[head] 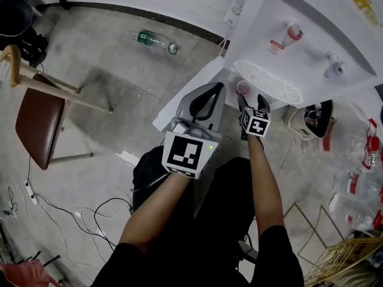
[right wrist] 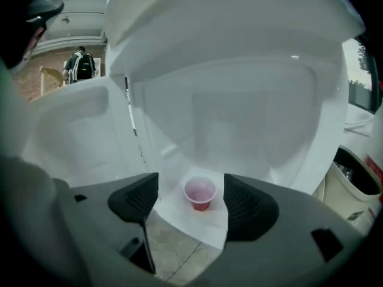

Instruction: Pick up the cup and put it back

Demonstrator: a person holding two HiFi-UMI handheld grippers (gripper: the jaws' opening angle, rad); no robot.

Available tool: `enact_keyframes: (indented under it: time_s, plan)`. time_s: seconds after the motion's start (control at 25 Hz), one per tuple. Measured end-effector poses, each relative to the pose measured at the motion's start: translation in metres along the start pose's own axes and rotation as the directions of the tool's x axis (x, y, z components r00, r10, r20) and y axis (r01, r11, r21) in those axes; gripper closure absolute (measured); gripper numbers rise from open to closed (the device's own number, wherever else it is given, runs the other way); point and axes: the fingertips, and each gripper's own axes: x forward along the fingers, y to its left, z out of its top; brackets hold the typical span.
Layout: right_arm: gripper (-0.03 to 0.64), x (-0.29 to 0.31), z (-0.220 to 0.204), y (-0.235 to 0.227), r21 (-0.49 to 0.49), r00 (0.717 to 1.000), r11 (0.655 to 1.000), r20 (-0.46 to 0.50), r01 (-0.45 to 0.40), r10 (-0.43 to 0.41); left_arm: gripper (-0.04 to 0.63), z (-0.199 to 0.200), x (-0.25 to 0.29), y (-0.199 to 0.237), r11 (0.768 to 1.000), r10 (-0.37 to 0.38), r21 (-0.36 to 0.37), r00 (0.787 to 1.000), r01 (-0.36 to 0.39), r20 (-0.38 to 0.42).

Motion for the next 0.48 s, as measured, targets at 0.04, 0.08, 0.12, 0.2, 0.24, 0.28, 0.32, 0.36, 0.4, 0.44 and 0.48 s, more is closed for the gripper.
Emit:
enact_keyframes:
  time_s: [0.04, 0.08, 0.12, 0.2, 0.24, 0.28, 0.32, 0.36, 0.4, 0.44, 0.48]
  plan:
    - [0.302, 0.007, -0.004, -0.003, 0.009, 1.0, 1.0, -0.007, 0.009, -0.009, 0.588, -0.002, 0.002, 0.001, 1.0, 0.001, -0.005, 1.0, -0.001, -0.005]
    - [0.298, 0.013, -0.008, -0.005, 0.017, 1.0, 1.0, -0.014, 0.017, -0.017, 0.588, -0.003, 0.003, 0.003, 1.0, 0.002, -0.013, 1.0, -0.002, -0.006]
    - [0.295, 0.02, -0.01, -0.007, 0.023, 1.0, 0.999, -0.021, 0.023, -0.023, 0.588, -0.003, 0.004, 0.004, 1.0, 0.003, -0.02, 1.0, -0.004, -0.005]
    - [0.288, 0.032, -0.015, -0.008, 0.028, 0.999, 0.999, -0.038, 0.027, -0.026, 0.588, -0.003, 0.005, 0.005, 1.0, 0.005, -0.031, 1.0, -0.005, -0.004]
    - [0.285, 0.037, -0.017, -0.008, 0.027, 0.999, 0.999, -0.045, 0.029, -0.028, 0.588, -0.004, 0.005, 0.005, 0.999, 0.004, -0.034, 1.0, -0.005, -0.005]
    - [0.284, 0.042, -0.018, -0.009, 0.025, 0.998, 0.999, -0.052, 0.031, -0.03, 0.588, -0.005, 0.005, 0.005, 0.999, 0.002, -0.035, 1.0, -0.002, -0.006]
    - [0.281, 0.047, -0.02, -0.009, 0.022, 0.998, 0.999, -0.06, 0.035, -0.034, 0.588, -0.005, 0.005, 0.005, 0.999, -0.001, -0.035, 1.0, 0.001, -0.007]
    - [0.278, 0.053, -0.022, -0.009, 0.019, 0.997, 0.999, -0.069, 0.041, -0.04, 0.588, -0.005, 0.005, 0.005, 0.999, -0.004, -0.034, 1.0, 0.004, -0.007]
    - [0.273, 0.057, -0.023, -0.01, 0.014, 0.996, 0.999, -0.076, 0.049, -0.047, 0.588, -0.005, 0.004, 0.005, 0.999, -0.007, -0.034, 1.0, 0.007, -0.005]
    - [0.27, 0.062, -0.024, -0.01, 0.008, 0.995, 0.998, -0.081, 0.054, -0.053, 0.588, -0.004, 0.004, 0.005, 0.999, -0.009, -0.035, 1.0, 0.009, 0.0]
    - [0.267, 0.066, -0.025, -0.011, 0.005, 0.995, 0.998, -0.084, 0.057, -0.056, 0.588, -0.002, 0.004, 0.005, 0.999, -0.009, -0.037, 1.0, 0.009, 0.008]
